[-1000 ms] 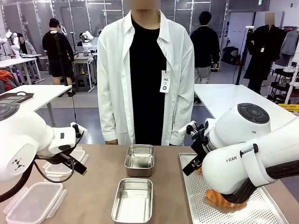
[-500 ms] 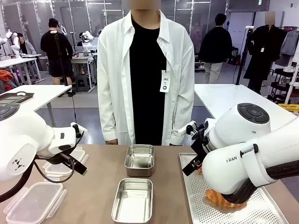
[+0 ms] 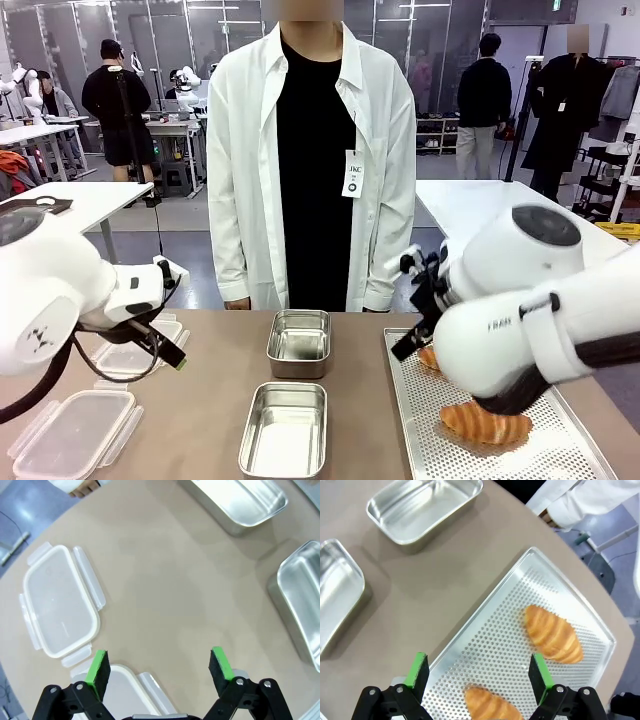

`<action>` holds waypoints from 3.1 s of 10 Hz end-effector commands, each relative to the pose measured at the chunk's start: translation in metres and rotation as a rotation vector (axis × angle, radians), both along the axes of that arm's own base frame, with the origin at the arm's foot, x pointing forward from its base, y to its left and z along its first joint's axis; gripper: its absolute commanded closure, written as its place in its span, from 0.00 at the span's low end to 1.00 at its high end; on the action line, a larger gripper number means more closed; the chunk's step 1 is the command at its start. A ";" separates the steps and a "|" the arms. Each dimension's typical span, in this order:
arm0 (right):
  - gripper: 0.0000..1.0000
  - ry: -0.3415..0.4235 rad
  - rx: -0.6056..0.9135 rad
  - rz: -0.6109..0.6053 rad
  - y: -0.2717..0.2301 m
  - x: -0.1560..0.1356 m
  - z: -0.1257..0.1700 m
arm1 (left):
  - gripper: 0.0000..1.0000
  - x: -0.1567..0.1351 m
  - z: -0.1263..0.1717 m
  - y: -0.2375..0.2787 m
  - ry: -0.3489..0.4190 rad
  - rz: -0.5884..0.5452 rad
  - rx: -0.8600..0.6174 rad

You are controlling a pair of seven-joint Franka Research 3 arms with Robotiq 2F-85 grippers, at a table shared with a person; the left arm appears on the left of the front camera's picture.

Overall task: Place the bread into the airtight container.
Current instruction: Pick up a Butter Roll and place it into an empty Airtight Container.

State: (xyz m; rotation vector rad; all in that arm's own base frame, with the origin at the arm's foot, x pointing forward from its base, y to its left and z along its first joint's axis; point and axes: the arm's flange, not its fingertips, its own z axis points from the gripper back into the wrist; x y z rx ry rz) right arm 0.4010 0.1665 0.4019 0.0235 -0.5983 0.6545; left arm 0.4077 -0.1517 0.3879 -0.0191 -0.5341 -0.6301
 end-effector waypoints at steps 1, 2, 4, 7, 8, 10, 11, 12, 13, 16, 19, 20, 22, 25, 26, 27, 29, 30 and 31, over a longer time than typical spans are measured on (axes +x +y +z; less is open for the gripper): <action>0.00 0.012 -0.008 0.008 -0.011 0.007 0.058 | 0.00 0.011 0.052 0.013 0.067 -0.015 -0.003; 0.00 0.027 0.009 -0.001 -0.025 0.008 0.098 | 0.00 0.015 0.087 0.023 0.089 -0.029 -0.024; 0.00 0.048 0.016 0.007 -0.059 -0.004 0.166 | 0.00 0.011 0.169 0.051 0.140 -0.079 -0.111; 0.00 0.016 0.099 0.059 -0.150 -0.054 0.247 | 0.00 -0.031 0.285 0.122 0.132 -0.148 -0.274; 0.00 -0.013 0.106 0.066 -0.178 -0.073 0.260 | 0.00 -0.047 0.310 0.145 0.132 -0.150 -0.300; 0.00 -0.039 0.106 0.064 -0.234 -0.107 0.279 | 0.00 -0.071 0.333 0.191 0.115 -0.153 -0.348; 0.00 -0.030 0.101 0.038 -0.259 -0.119 0.283 | 0.00 -0.083 0.337 0.209 0.100 -0.159 -0.365; 0.00 -0.020 0.111 0.022 -0.280 -0.129 0.285 | 0.00 -0.093 0.341 0.225 0.081 -0.146 -0.376; 0.00 -0.014 0.126 0.009 -0.293 -0.135 0.284 | 0.00 -0.098 0.341 0.232 0.079 -0.134 -0.381; 0.00 -0.023 0.147 -0.013 -0.297 -0.138 0.282 | 0.00 -0.096 0.341 0.239 0.076 -0.104 -0.375; 0.00 -0.023 0.147 -0.013 -0.297 -0.138 0.282 | 0.00 -0.096 0.341 0.239 0.076 -0.104 -0.375; 0.00 -0.023 0.147 -0.013 -0.297 -0.138 0.282 | 0.00 -0.096 0.341 0.239 0.076 -0.104 -0.375; 0.00 -0.017 0.155 -0.015 -0.296 -0.137 0.281 | 0.00 -0.096 0.341 0.239 0.076 -0.104 -0.375; 0.00 -0.055 -0.182 0.434 -0.242 -0.145 0.278 | 0.00 -0.096 0.341 0.239 0.076 -0.104 -0.375; 0.00 -0.059 -0.261 0.528 -0.222 -0.143 0.270 | 0.00 -0.096 0.341 0.239 0.076 -0.104 -0.375; 0.00 -0.039 -0.305 0.561 -0.205 -0.139 0.261 | 0.00 -0.096 0.341 0.239 0.076 -0.104 -0.375; 0.00 0.025 -0.346 0.570 -0.175 -0.124 0.231 | 0.00 -0.096 0.341 0.239 0.076 -0.104 -0.375; 0.00 0.058 -0.361 0.584 -0.163 -0.116 0.214 | 0.00 -0.096 0.341 0.239 0.076 -0.104 -0.375; 0.00 0.081 -0.392 0.588 -0.153 -0.107 0.194 | 0.00 -0.096 0.341 0.239 0.076 -0.104 -0.375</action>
